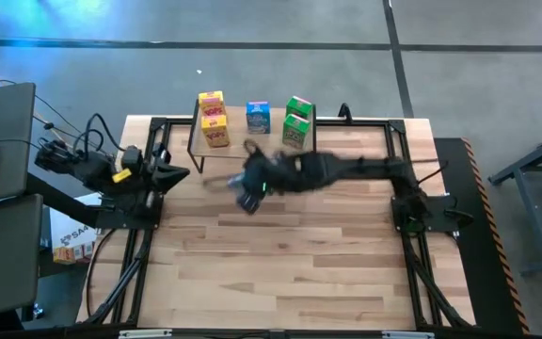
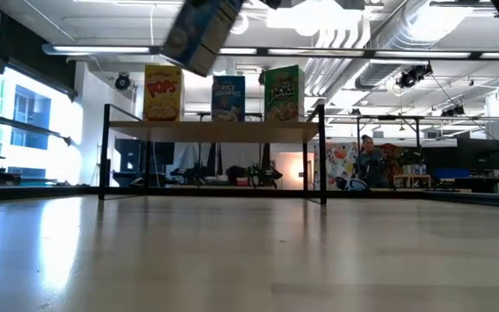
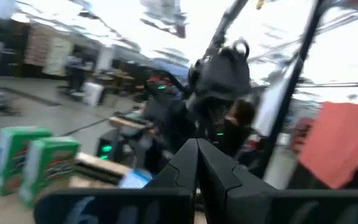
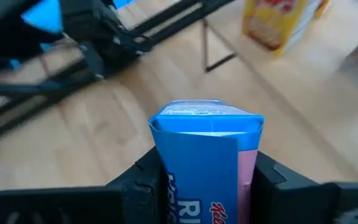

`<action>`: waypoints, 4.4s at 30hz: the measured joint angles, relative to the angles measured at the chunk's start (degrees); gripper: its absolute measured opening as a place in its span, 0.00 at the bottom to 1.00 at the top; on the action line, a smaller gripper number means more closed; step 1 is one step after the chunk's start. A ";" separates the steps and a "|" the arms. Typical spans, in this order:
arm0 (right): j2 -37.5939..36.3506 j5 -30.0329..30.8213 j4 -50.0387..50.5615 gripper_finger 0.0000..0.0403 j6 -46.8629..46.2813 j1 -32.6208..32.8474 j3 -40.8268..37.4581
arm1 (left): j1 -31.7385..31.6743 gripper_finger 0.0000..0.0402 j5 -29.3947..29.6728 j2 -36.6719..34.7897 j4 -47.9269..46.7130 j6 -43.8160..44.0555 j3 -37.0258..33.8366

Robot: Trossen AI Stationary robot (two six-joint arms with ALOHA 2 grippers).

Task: Stack cereal on shelf
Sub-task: Put the blue cereal box on the shelf aligned with the other blue cereal box, then return to Home Position

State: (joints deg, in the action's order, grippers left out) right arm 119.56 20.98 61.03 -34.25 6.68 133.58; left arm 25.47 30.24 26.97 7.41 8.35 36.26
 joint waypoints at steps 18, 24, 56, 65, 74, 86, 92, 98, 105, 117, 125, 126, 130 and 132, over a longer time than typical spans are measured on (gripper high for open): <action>-2.57 -15.22 5.25 0.29 29.47 -19.62 -0.79 | -8.49 0.00 6.67 17.79 21.13 7.75 -0.03; -2.58 -17.47 5.76 0.29 32.31 -21.01 -2.23 | -12.15 0.00 4.53 18.07 22.81 9.37 -0.01; -1.36 -19.02 0.23 0.30 37.94 -22.08 -6.25 | -16.98 0.00 -1.73 16.47 22.59 7.55 -0.01; -1.36 -19.42 -4.11 0.40 39.24 -22.57 -6.25 | -16.98 0.00 -1.75 16.47 22.55 7.52 -0.01; -1.36 -18.59 -3.93 0.56 39.68 -24.21 -6.25 | -16.98 0.00 -2.75 16.47 22.48 7.51 -0.01; -1.90 -18.46 -2.44 0.56 40.79 -24.71 -5.26 | -17.00 0.00 -2.73 16.30 22.34 5.97 -0.01; -2.13 -20.60 4.72 0.56 40.75 -24.77 -1.46 | -19.34 0.00 -4.93 12.39 16.97 5.96 0.08; -3.60 -27.59 13.80 0.52 40.24 -24.15 -1.21 | -23.86 0.00 -11.05 7.52 7.42 5.91 0.05; -7.35 -28.67 17.03 0.13 39.71 -20.64 -1.29 | -30.03 0.00 -18.85 3.32 -1.46 5.08 0.05; -8.84 -29.92 8.92 0.01 32.67 -16.08 -1.31 | -33.83 0.00 -26.73 -0.07 -7.72 3.38 0.05; -9.04 -19.57 0.88 0.00 24.40 -7.94 -1.34 | -33.83 0.00 -26.75 -2.38 -7.87 3.40 0.05; -9.04 -18.45 0.65 0.00 23.99 -6.87 -1.34 | -33.83 0.00 -26.74 -2.67 -7.76 3.40 0.05; -9.06 -13.23 4.99 0.00 21.88 -4.41 -1.34 | -33.81 0.00 -26.77 -3.83 -7.78 3.41 0.03; -9.42 -12.09 8.70 0.00 21.04 -3.97 -1.34 | -33.81 0.00 -27.07 -4.34 -7.46 3.44 0.03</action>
State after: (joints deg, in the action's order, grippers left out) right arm 110.14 8.89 69.72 -13.21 2.72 132.25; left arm -8.34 3.16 22.62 -0.06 11.79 36.29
